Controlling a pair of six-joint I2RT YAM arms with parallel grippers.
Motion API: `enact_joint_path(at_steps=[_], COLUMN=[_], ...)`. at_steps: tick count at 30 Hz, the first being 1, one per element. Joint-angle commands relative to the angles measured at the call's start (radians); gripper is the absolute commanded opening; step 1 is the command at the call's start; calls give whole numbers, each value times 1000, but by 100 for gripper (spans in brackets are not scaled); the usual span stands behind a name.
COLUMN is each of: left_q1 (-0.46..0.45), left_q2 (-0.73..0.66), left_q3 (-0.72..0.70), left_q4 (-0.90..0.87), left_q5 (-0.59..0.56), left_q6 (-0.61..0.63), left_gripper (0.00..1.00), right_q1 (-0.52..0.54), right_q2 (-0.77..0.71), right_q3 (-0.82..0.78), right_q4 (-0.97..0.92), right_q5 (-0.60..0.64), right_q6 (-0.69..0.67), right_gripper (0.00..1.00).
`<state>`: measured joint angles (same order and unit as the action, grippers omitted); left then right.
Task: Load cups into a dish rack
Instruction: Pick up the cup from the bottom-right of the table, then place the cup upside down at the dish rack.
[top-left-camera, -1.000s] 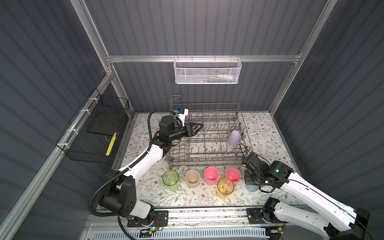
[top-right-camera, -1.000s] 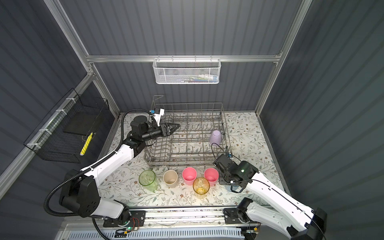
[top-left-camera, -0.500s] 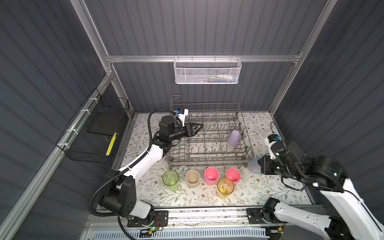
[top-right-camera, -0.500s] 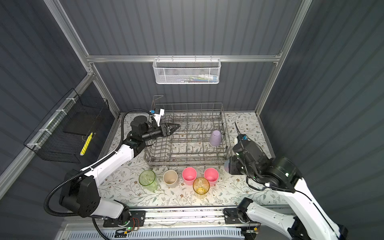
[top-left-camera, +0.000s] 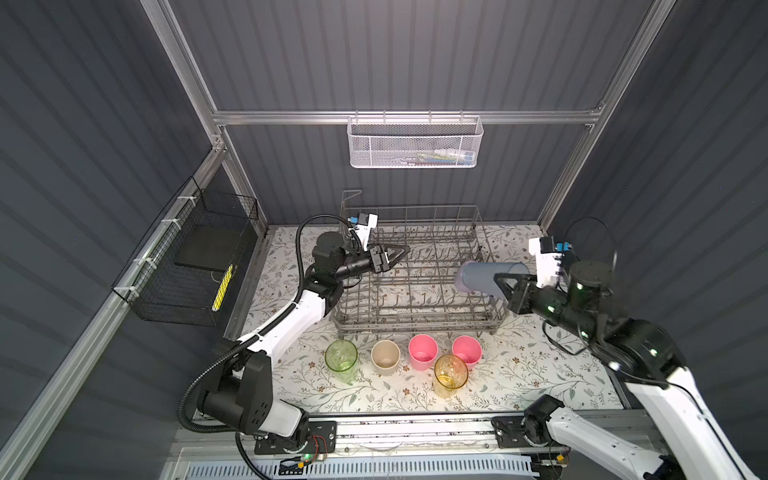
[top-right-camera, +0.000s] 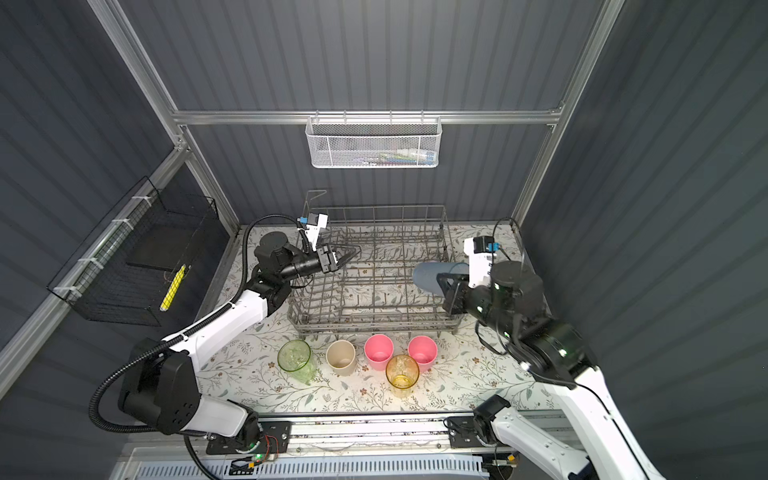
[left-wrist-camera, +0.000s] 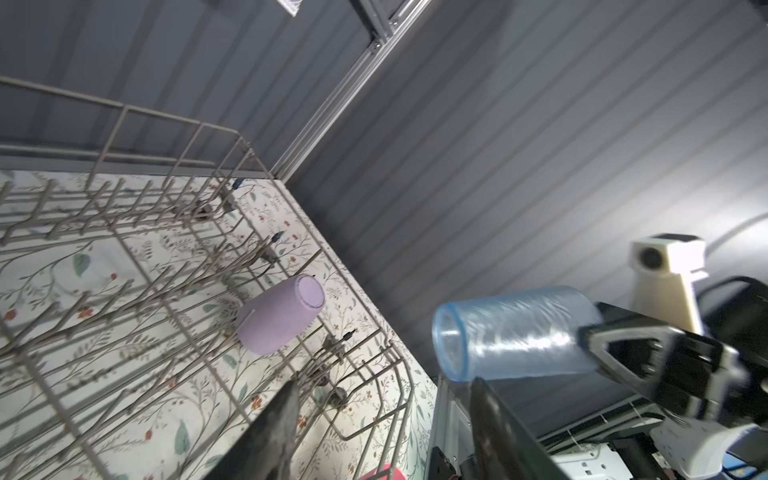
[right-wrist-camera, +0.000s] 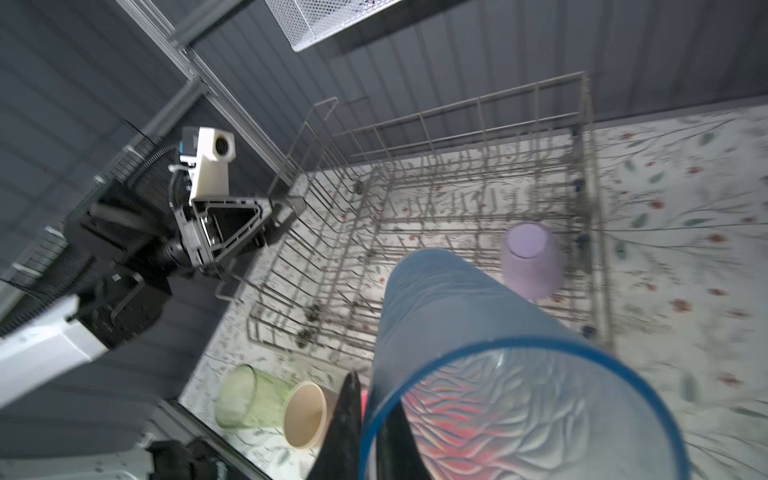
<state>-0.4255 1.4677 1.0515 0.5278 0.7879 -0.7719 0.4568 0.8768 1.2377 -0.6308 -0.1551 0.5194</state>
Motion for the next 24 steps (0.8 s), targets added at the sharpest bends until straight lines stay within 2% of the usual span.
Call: enact_joint_path(at_steps=[1, 5, 11, 16, 24], left_q1=[6, 7, 8, 8, 7], left_q2=[15, 40, 97, 156, 237], left_q3=[-7, 0, 5, 12, 6], left_q4=[109, 141, 225, 346, 648], left_q5=[77, 122, 123, 155, 198], left_q6=[-52, -50, -90, -179, -375], left_gripper=[70, 80, 83, 84, 84], right_q1=[-84, -127, -167, -168, -170], right_q2=[60, 160, 235, 293, 335], right_q3=[-65, -60, -61, -60, -92], right_q4=[412, 570, 750, 781, 831], right_q5=[-328, -510, -663, -707, -741], right_q6=[109, 201, 340, 364, 389], right_gripper=[0, 0, 0, 0, 0])
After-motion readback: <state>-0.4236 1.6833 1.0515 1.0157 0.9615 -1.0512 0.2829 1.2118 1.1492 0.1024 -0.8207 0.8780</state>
